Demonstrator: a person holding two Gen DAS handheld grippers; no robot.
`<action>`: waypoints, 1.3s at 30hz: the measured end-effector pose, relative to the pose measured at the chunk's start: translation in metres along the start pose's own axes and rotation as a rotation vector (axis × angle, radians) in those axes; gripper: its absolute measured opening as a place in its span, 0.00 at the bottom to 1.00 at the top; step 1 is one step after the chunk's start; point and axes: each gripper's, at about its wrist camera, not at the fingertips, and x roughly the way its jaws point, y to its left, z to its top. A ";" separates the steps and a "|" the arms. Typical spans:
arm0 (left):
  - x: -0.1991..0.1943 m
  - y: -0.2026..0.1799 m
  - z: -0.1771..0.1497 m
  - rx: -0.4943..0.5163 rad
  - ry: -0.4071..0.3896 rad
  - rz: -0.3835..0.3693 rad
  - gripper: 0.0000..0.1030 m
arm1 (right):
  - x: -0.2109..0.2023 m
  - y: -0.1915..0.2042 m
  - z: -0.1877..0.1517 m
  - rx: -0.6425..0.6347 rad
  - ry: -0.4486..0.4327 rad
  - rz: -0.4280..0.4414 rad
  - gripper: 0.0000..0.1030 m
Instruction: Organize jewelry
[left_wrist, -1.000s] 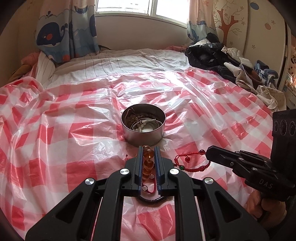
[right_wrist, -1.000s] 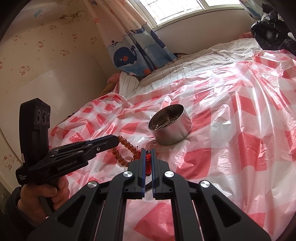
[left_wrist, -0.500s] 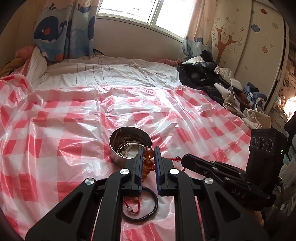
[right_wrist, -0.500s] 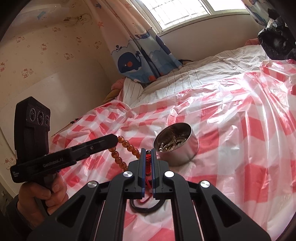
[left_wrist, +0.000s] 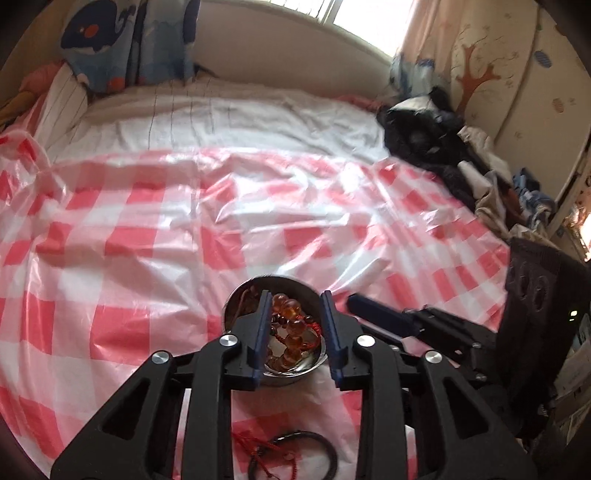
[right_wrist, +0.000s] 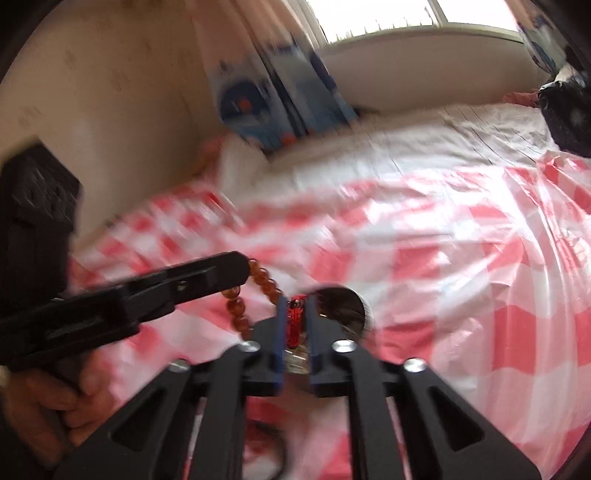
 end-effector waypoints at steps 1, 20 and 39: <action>0.006 0.005 -0.003 -0.007 0.014 0.012 0.27 | 0.009 -0.006 -0.003 0.009 0.022 -0.028 0.33; -0.050 0.046 -0.094 -0.150 -0.014 0.073 0.55 | -0.040 -0.017 -0.077 0.144 0.082 -0.003 0.56; -0.074 0.006 -0.121 0.073 -0.043 0.224 0.68 | -0.020 0.024 -0.121 -0.014 0.147 -0.105 0.67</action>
